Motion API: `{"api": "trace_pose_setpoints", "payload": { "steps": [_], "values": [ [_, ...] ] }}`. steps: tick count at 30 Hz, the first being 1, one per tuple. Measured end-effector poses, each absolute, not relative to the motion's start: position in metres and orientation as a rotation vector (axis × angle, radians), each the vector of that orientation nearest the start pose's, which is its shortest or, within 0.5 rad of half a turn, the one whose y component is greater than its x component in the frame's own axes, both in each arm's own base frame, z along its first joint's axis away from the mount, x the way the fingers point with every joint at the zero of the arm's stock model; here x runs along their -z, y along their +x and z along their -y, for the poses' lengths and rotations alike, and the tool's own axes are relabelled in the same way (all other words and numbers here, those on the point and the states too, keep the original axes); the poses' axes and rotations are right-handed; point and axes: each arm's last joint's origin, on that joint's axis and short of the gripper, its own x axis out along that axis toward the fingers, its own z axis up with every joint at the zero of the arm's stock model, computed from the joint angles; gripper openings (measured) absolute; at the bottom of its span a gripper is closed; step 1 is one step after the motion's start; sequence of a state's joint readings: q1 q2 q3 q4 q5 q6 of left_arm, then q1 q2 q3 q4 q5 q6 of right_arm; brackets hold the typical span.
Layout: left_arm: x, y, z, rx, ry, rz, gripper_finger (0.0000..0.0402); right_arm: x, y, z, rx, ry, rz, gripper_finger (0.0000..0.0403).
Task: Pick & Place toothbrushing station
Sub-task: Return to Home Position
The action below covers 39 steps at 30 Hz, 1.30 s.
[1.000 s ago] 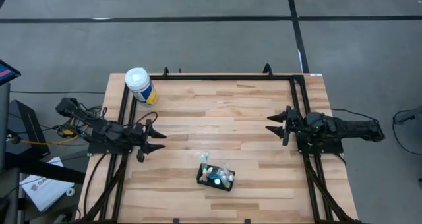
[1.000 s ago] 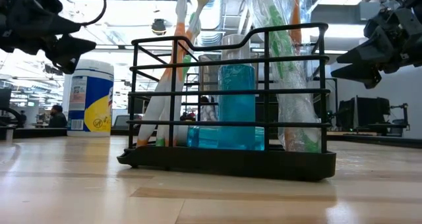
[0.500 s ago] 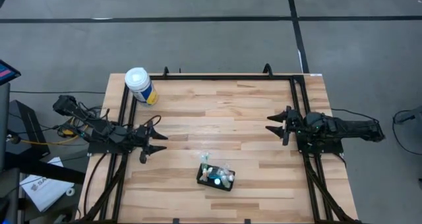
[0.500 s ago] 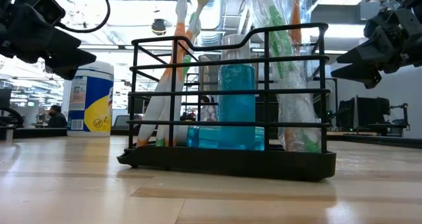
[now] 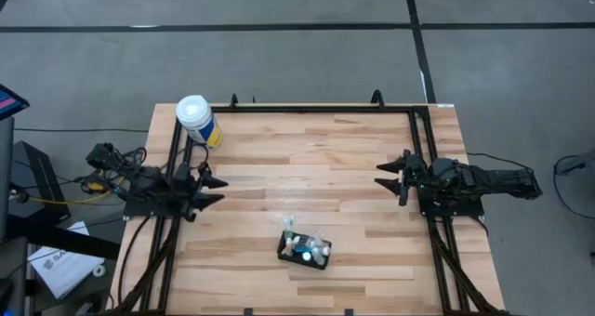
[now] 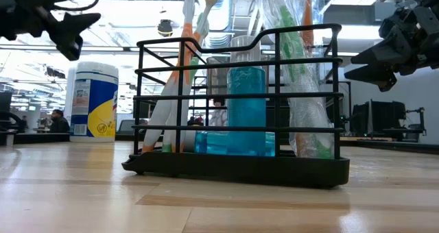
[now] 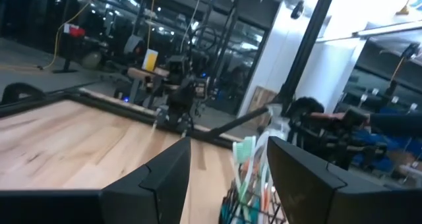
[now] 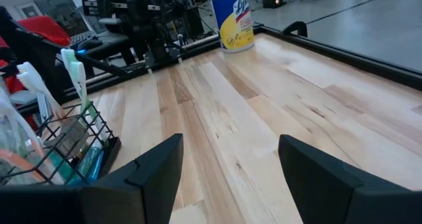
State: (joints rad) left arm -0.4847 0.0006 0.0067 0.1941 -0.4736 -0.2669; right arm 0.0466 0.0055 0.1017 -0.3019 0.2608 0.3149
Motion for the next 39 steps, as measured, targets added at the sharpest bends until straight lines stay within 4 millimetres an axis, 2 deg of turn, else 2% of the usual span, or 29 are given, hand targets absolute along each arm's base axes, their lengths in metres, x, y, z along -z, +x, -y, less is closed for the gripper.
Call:
{"api": "trace_pose_setpoints", "payload": {
  "steps": [26,39],
  "values": [
    [-0.1862,0.0878,0.0313,0.038,-0.37,0.198,0.0195,-0.1684,0.0881,0.0037,0.248,0.281,-0.17,0.024],
    [-0.1801,0.0936,0.0344,0.028,-0.334,0.126,0.0195,-0.1683,0.088,0.0037,0.248,0.281,-0.171,0.024]
  ]
}}
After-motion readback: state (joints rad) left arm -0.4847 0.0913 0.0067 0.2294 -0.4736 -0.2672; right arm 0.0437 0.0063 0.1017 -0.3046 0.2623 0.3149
